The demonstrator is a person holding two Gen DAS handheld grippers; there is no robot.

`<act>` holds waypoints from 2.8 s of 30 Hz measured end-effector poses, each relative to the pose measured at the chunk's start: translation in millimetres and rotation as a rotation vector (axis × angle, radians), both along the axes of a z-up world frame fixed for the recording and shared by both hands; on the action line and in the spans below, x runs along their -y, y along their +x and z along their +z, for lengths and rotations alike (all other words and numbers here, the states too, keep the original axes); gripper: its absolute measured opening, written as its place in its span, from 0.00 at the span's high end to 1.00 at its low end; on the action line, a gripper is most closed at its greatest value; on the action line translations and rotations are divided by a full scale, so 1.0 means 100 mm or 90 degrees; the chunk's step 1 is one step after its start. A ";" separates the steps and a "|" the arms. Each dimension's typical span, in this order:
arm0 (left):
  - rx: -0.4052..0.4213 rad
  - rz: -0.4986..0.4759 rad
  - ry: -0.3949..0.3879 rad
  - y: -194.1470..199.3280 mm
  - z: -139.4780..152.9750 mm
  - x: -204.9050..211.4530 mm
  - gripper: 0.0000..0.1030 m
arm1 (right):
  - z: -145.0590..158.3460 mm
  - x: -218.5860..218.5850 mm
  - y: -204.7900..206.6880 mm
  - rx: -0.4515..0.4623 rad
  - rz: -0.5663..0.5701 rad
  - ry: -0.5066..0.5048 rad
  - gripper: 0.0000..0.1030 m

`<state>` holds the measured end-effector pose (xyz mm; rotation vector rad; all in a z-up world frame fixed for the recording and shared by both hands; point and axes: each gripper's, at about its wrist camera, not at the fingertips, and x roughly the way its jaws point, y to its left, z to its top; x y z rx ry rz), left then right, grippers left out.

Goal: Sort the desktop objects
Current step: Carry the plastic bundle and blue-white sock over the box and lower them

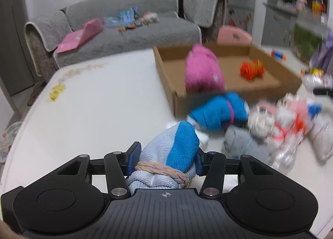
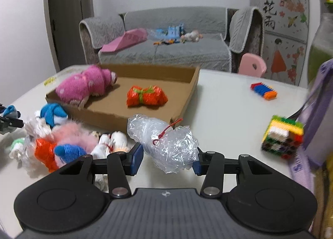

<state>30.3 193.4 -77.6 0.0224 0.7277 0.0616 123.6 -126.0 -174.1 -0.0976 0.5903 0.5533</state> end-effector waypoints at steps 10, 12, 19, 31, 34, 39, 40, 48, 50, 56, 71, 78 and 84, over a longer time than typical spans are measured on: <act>0.124 0.128 -0.058 -0.19 0.69 -0.22 0.45 | 0.46 0.39 -0.02 0.103 -0.089 0.084 0.58; 0.150 0.142 -0.041 -0.18 0.82 -0.18 0.45 | 0.54 0.41 -0.03 0.129 -0.107 0.098 0.58; 0.169 0.135 -0.041 0.02 1.14 -0.08 0.45 | 0.75 0.35 0.04 0.175 -0.109 0.109 0.58; 0.164 0.069 -0.014 0.80 1.31 0.31 0.45 | 0.98 0.13 0.26 0.215 -0.063 0.097 0.57; 0.147 0.051 -0.018 1.02 1.23 0.38 0.45 | 0.96 0.08 0.33 0.211 -0.054 0.096 0.57; 0.116 0.023 -0.029 1.44 1.05 0.52 0.45 | 0.91 -0.07 0.51 0.190 -0.041 0.085 0.57; 0.108 0.016 -0.029 1.53 1.00 0.57 0.45 | 0.90 -0.10 0.56 0.186 -0.037 0.082 0.57; 0.050 -0.050 -0.018 2.22 0.52 1.02 0.45 | 0.71 -0.51 0.93 0.146 -0.006 0.038 0.57; 0.022 -0.049 -0.025 2.39 0.36 1.06 0.45 | 0.62 -0.65 1.06 0.130 0.005 0.001 0.57; -0.103 -0.070 0.000 2.71 -0.15 1.24 0.45 | 0.32 -1.00 1.35 0.061 0.032 -0.090 0.57; -0.131 -0.041 0.081 2.28 -0.28 1.58 0.44 | 0.10 -0.75 0.96 -0.066 0.036 -0.144 0.56; -0.150 -0.053 0.063 1.98 -0.23 1.69 0.43 | 0.04 -0.59 0.44 -0.064 0.055 -0.179 0.62; -0.151 -0.070 0.080 1.71 -0.24 1.82 0.42 | 0.08 -0.41 0.08 -0.072 0.027 -0.167 0.62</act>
